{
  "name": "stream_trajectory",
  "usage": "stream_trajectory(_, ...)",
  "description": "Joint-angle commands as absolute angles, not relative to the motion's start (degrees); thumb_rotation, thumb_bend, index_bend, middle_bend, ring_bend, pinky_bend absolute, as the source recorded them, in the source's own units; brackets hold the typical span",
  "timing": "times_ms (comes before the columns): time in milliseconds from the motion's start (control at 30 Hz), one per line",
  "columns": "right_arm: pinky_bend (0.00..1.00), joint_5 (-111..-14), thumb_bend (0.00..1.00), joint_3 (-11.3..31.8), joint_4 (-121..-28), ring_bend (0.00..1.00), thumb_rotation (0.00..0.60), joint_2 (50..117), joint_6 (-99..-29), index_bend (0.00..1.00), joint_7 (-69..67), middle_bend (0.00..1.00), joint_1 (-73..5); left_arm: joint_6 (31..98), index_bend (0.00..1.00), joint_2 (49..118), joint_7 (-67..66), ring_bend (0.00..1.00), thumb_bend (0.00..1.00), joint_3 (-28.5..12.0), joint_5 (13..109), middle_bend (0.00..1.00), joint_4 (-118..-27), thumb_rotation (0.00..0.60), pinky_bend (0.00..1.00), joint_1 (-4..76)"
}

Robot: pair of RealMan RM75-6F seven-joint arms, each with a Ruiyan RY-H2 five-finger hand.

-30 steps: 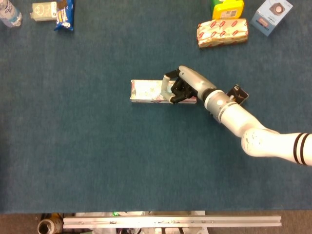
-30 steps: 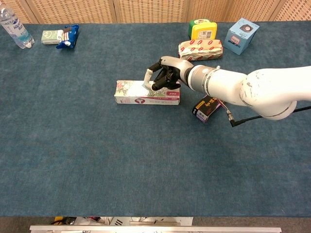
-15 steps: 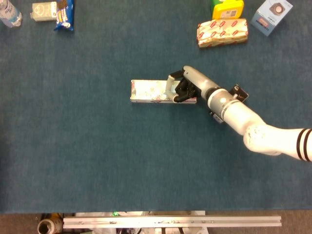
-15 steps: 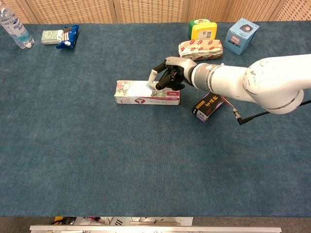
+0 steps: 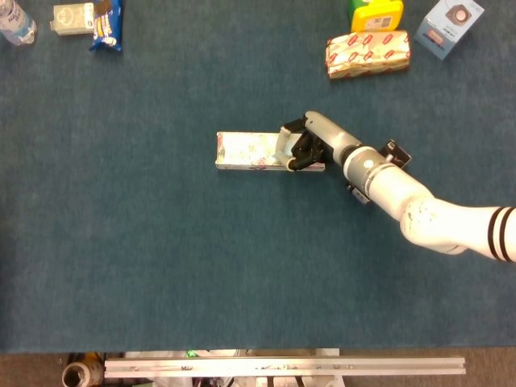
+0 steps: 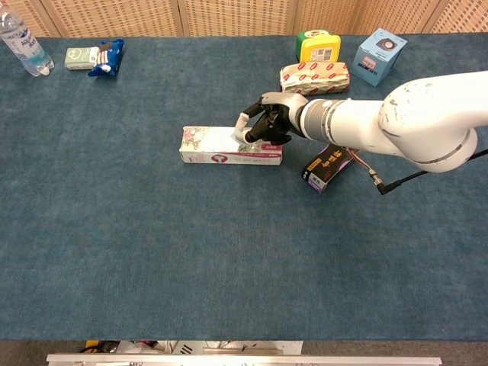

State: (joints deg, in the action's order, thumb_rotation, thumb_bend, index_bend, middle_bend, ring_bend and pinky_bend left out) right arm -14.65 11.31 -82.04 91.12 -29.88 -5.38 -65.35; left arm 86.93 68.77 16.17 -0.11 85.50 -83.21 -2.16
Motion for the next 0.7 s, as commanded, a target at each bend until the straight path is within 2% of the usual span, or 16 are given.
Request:
stream_trajectory(33, 1.00, -13.74, 0.44, 10.84, -81.93, 1.00, 0.600, 91.14, -30.18, 0.62, -5.18, 1.00, -65.80, 86.85, 0.07, 68.80, 16.21, 0.17, 0.36, -0.07, 85.53, 0.16, -83.14, 0.600, 0.07, -2.14)
stream_trajectory(367, 1.00, -12.07, 0.44, 10.46, -81.82, 1.00, 0.600, 91.21, -30.41, 0.57, -5.11, 1.00, -66.48, 86.67, 0.06, 68.88, 16.61, 0.17, 0.36, -0.02, 85.46, 0.16, -82.75, 0.600, 0.07, -2.14)
stream_trajectory(700, 1.00, -13.82, 0.41, 11.01, -82.45, 1.00, 0.600, 90.79, -30.80, 0.41, -5.45, 1.00, -65.79, 86.68, 0.06, 68.90, 16.98, 0.17, 0.36, 0.01, 85.58, 0.16, -82.47, 0.600, 0.07, -2.13)
